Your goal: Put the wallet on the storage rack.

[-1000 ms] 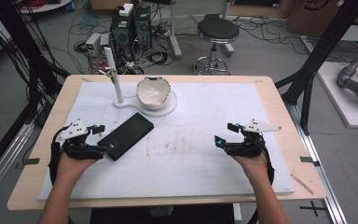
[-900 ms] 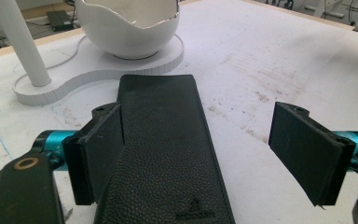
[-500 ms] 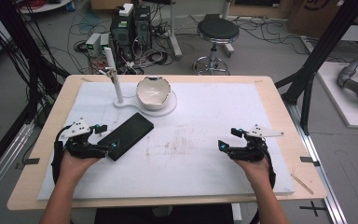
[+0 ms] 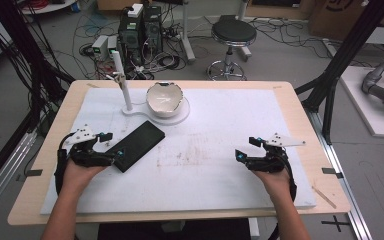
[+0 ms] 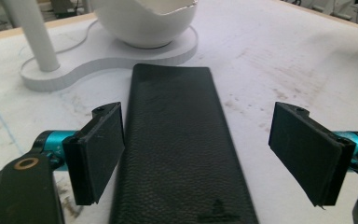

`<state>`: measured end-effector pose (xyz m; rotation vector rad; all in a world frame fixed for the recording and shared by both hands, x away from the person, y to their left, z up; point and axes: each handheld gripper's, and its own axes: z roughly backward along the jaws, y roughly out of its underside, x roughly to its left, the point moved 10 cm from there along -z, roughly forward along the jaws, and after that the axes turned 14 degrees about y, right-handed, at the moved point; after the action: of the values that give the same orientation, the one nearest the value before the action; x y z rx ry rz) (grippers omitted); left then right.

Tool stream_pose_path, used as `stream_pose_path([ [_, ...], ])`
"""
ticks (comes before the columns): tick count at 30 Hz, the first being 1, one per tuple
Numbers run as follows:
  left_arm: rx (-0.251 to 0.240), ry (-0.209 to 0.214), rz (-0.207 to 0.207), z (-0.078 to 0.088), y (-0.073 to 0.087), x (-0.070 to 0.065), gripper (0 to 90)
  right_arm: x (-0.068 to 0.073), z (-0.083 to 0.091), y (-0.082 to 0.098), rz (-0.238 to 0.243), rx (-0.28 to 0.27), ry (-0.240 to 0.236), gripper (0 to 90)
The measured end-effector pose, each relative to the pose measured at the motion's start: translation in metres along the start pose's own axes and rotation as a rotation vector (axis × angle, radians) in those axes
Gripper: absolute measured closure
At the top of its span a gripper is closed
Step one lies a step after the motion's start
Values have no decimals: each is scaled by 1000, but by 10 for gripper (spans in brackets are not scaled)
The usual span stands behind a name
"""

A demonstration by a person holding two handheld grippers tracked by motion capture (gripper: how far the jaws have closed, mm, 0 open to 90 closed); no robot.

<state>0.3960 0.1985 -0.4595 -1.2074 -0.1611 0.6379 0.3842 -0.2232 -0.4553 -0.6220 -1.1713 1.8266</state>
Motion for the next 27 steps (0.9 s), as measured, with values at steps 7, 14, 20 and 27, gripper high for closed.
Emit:
stream_pose_path([
  [7, 70, -10, 91, -7, 13, 24, 182, 0, 0, 0, -1, 2, 8, 182],
  [14, 152, -6, 166, -17, 29, 37, 182, -1, -1, 2, 0, 10, 9, 182],
  [20, 196, -4, 217, -22, 39, 40, 165, -1, -2, 3, 0, 16, 7, 182],
  [27, 198, -17, 200, -22, 39, 38, 173, 0, -3, 5, 2, 26, 5, 182],
])
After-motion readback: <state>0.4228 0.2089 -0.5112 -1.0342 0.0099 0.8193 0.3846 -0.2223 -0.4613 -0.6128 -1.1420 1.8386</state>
